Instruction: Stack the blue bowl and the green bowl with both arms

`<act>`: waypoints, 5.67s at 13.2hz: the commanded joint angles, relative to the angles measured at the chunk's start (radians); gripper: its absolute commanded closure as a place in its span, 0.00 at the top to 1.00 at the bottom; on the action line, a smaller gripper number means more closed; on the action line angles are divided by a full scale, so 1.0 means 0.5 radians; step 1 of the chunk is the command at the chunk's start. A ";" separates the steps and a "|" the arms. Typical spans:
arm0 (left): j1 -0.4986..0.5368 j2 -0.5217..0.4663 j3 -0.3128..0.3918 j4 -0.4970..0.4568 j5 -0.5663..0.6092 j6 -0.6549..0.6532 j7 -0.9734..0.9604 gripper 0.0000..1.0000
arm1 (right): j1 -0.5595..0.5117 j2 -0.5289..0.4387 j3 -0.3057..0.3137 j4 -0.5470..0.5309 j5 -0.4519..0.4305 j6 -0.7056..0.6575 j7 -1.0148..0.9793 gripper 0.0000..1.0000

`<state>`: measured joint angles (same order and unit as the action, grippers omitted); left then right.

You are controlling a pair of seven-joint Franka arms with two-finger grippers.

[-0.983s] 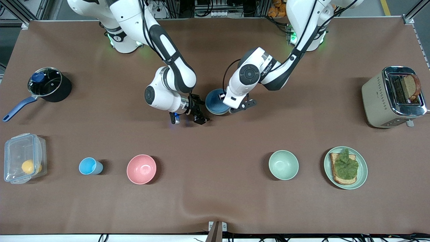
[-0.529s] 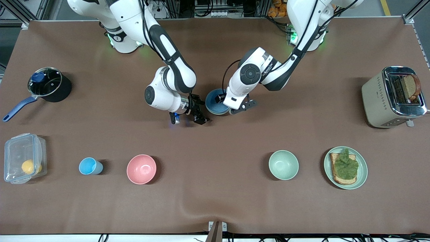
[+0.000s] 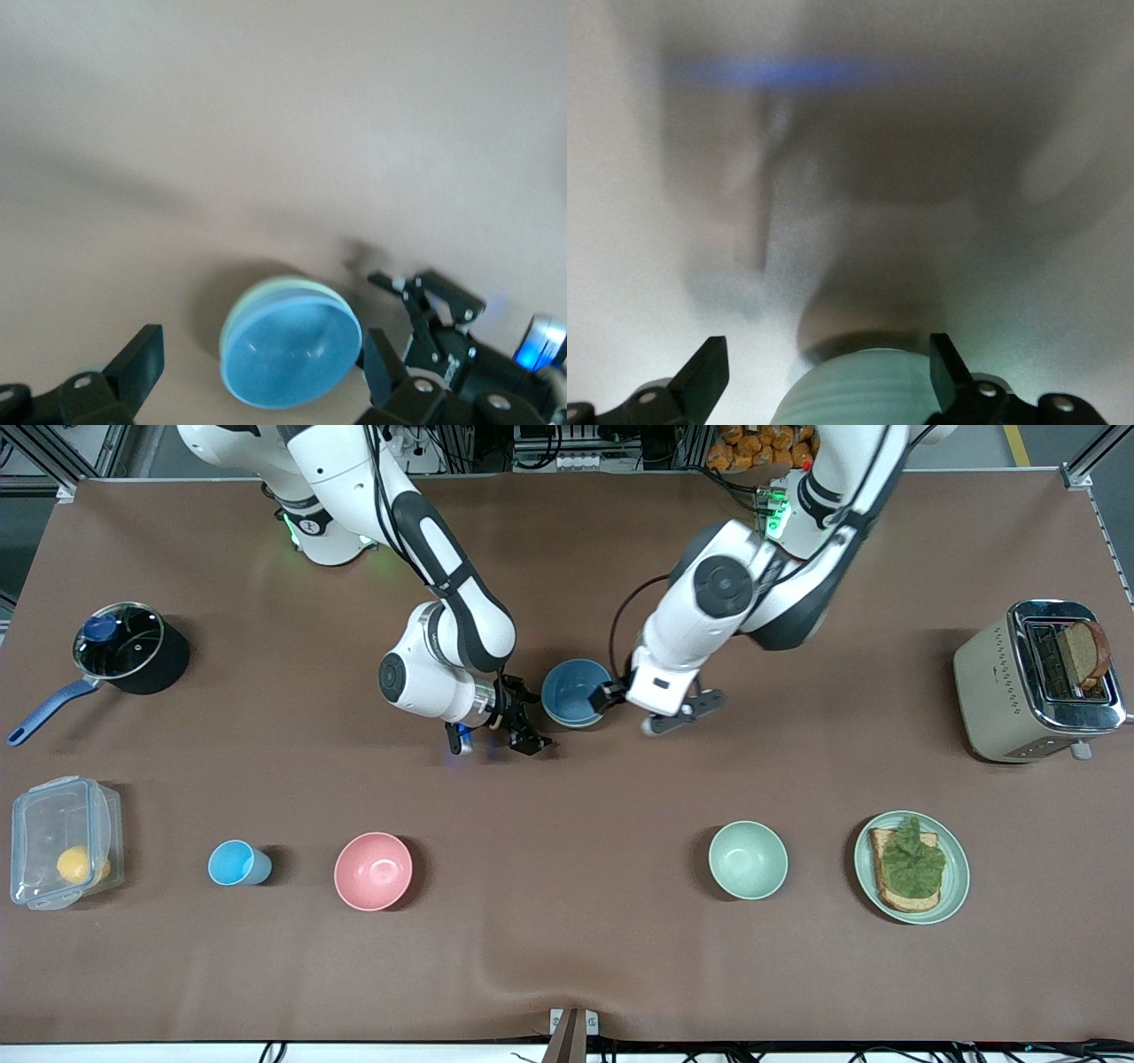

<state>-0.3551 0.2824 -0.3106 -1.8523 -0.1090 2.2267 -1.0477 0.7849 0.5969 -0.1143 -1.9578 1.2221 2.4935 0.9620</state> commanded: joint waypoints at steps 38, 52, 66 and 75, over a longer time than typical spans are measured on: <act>0.686 -0.825 0.422 0.244 0.096 -1.174 1.724 1.00 | -1.100 -1.049 -0.413 0.888 -2.284 -1.932 -1.659 1.00; 0.704 -0.908 0.413 0.109 0.104 -1.069 1.752 1.00 | -1.297 -1.375 -0.293 0.642 -2.355 -1.793 -1.982 1.00; 0.707 -0.905 0.416 0.140 0.104 -1.076 1.749 1.00 | -1.211 -1.341 -0.183 0.725 -2.542 -1.778 -1.899 1.00; 0.713 -0.884 0.422 0.173 0.120 -1.091 1.752 1.00 | -1.223 -1.320 -0.186 0.740 -2.521 -1.778 -1.896 1.00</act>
<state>-0.0014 -0.1572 -0.1015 -1.7774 -0.0471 1.6853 -0.1907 0.1763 -0.0660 -0.2101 -1.5980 -0.0262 1.6107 -0.0031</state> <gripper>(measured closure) 0.000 0.000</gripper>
